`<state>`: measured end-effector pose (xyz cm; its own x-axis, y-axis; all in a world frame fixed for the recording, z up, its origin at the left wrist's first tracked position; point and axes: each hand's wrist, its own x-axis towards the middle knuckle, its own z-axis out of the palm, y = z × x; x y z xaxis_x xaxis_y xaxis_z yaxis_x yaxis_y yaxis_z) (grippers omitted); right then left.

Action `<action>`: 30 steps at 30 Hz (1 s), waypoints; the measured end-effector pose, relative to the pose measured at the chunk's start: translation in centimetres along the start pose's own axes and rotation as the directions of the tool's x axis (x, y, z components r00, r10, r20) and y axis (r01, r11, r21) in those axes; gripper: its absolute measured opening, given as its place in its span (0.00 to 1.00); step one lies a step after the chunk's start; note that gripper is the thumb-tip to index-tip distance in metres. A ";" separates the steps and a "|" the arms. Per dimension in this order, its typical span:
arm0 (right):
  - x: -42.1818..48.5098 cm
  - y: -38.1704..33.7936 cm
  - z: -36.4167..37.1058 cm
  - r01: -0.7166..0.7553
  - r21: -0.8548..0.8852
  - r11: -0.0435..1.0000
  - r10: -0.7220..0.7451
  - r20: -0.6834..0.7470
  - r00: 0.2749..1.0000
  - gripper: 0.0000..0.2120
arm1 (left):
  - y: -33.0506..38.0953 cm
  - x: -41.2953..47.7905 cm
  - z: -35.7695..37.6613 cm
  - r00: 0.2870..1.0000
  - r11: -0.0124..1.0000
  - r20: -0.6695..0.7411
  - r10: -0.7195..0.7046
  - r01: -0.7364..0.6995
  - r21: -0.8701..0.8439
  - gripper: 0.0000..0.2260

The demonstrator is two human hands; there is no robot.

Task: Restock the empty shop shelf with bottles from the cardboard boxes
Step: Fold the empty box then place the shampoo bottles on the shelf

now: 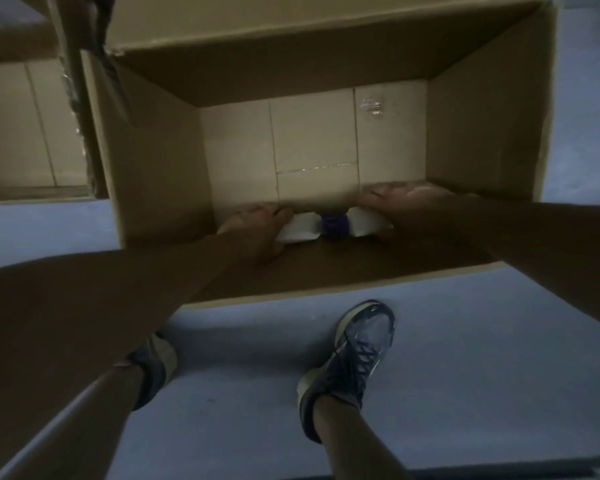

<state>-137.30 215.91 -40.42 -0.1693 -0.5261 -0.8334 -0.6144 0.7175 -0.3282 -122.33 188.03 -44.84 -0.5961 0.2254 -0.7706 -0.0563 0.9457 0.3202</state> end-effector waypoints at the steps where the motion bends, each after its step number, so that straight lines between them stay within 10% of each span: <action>1: 0.2 0.0 0.1 -0.020 0.021 1.000 0.020 -0.010 1.000 0.40 | 0.2 0.2 -0.1 1.000 1.000 -0.007 0.005 -0.005 0.004 0.34; 10: 1.7 -0.1 0.9 -0.162 0.142 0.976 0.184 -0.152 0.971 0.35 | 2.3 0.7 -0.3 0.994 0.995 -0.098 -0.058 0.065 0.072 0.32; 22: -5.4 -5.8 -2.8 -0.184 0.514 0.838 0.438 -0.431 0.789 0.34 | 1.4 -5.7 -5.5 0.939 0.937 -0.271 -0.210 0.115 -0.329 0.30; 30: -16.9 -11.9 -10.7 0.046 0.753 0.657 0.455 -0.443 0.773 0.31 | 3.5 -18.3 -14.7 0.914 0.380 -0.173 -0.366 -0.023 -0.925 0.17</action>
<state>-135.35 211.37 -17.69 -0.7516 -0.2827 -0.5959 0.1691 0.7907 -0.5884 -123.40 183.77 -21.57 -0.6632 -0.1802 -0.7264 -0.7483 0.1370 0.6491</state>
